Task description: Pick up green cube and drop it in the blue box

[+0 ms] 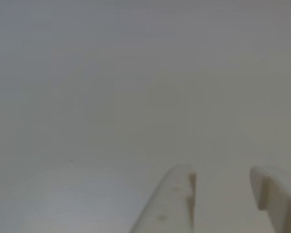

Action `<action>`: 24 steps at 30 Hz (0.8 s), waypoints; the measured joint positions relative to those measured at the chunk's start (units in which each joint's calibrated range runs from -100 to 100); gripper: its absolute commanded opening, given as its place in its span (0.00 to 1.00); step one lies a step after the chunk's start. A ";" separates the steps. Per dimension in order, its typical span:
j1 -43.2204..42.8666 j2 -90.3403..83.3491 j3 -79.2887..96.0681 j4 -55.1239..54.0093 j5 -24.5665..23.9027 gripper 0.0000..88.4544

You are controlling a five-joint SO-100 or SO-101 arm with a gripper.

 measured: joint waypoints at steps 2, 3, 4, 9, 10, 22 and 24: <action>-0.64 0.00 0.00 0.00 0.00 0.04; -1.00 0.00 0.00 0.00 0.00 0.04; -1.35 0.00 0.00 0.00 0.00 0.04; -3.55 0.00 0.00 0.00 0.00 0.04; -4.12 0.00 0.00 0.00 0.00 0.04; -6.90 0.00 0.00 0.00 0.00 0.05; -6.90 0.00 0.00 0.00 0.00 0.05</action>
